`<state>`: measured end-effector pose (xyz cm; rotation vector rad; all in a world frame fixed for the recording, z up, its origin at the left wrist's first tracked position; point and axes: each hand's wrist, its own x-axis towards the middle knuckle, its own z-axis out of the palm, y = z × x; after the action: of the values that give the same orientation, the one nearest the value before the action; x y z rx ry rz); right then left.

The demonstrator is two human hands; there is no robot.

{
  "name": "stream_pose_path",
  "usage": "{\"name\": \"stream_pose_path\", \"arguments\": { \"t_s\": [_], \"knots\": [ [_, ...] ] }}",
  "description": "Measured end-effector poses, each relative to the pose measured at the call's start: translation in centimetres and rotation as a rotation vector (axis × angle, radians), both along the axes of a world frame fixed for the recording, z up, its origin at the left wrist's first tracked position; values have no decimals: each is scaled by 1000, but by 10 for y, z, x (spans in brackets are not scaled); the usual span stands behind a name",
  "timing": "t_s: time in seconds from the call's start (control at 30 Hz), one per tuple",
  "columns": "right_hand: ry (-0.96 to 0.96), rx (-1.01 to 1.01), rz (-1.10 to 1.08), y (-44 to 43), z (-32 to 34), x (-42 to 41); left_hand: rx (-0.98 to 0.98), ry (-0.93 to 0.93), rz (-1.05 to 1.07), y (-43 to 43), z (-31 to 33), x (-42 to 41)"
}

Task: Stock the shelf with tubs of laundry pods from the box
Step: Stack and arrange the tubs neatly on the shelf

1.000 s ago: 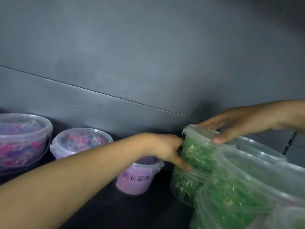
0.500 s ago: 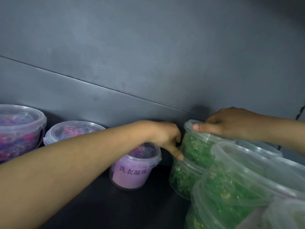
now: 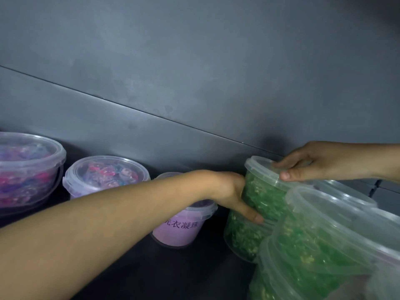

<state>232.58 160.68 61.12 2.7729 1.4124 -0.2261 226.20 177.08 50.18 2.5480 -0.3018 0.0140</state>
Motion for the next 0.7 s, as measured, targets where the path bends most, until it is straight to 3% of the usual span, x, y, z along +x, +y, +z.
{"name": "stream_pose_path", "arguments": {
  "t_s": [0.2,0.33,0.43,0.57,0.7],
  "knots": [
    [-205,38,-90,12,-6,-20,79,72,-14,12,12,3],
    [-270,2,-152,18,-16,-25,201,-10,60,16,16,1],
    [-224,-18,-143,16,-8,-16,238,-48,89,16,15,-4],
    [24,-123,-49,-1,7,-3,107,-6,53,2,6,-13],
    [3,-68,-10,-2,3,-3,92,-89,51,-5,-1,-11]
  ]
}}
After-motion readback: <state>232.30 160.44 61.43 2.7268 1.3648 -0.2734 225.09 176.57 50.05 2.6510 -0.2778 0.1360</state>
